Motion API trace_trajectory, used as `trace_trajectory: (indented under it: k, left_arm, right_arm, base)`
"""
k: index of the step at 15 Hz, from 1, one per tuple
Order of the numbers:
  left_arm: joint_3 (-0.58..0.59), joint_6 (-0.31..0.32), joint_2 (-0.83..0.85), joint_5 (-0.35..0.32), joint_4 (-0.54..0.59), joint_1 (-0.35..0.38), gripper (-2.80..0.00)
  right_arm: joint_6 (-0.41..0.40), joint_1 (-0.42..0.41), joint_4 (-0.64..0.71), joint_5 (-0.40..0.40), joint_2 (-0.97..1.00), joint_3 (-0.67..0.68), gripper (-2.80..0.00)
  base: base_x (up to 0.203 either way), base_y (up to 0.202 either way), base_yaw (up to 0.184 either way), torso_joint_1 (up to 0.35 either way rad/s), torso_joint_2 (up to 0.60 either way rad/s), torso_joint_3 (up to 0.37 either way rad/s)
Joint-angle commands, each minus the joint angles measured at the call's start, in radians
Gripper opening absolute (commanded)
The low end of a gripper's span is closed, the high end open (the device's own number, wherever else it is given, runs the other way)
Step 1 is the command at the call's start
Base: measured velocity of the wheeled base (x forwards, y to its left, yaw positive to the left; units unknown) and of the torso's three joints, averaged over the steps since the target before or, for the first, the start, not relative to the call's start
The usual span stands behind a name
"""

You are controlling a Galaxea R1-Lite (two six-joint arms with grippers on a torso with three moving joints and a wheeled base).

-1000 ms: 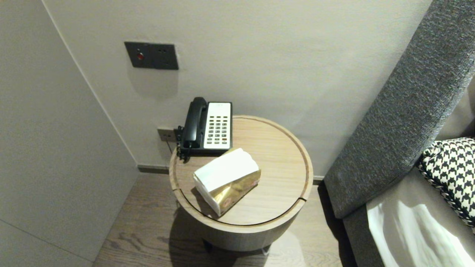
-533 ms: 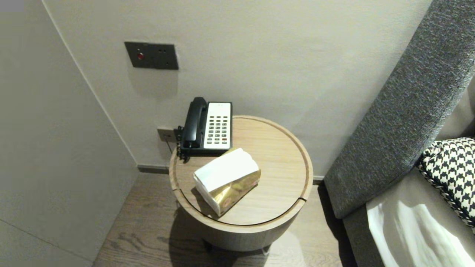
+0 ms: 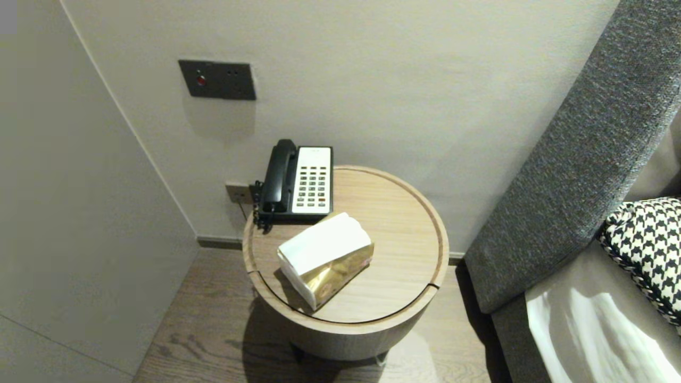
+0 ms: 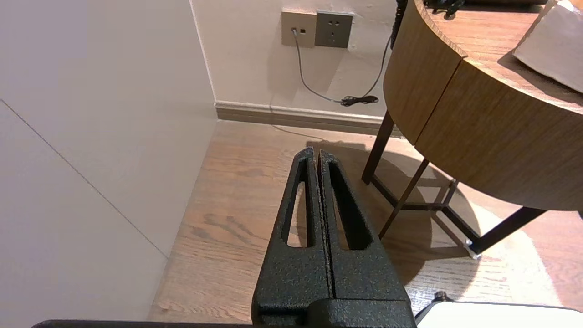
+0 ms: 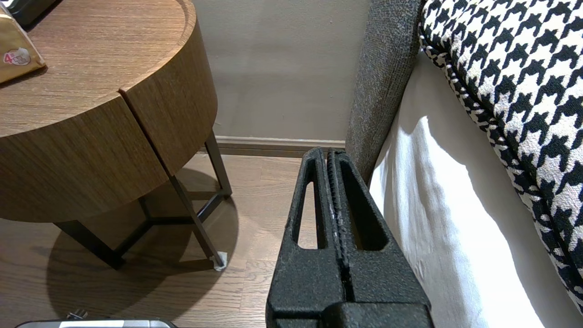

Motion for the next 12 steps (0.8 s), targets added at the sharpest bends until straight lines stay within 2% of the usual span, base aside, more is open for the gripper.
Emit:
trace_trajectory:
  k: [1, 12]
  left_arm:
    - [0.000, 0.000, -0.001, 0.000, 0.000, 0.000, -2.80]
    - [0.000, 0.001, -0.002, 0.000, 0.000, 0.001, -2.80]
  right_arm:
    - [0.000, 0.000, 0.001, -0.001, -0.001, 0.040, -2.80]
    - [0.003, 0.000, 0.001, -0.001, -0.001, 0.040, -2.80]
  base:
    - [0.000, 0.000, 0.000, 0.000, 0.00, 0.000]
    - [0.000, 0.000, 0.000, 0.000, 0.00, 0.000]
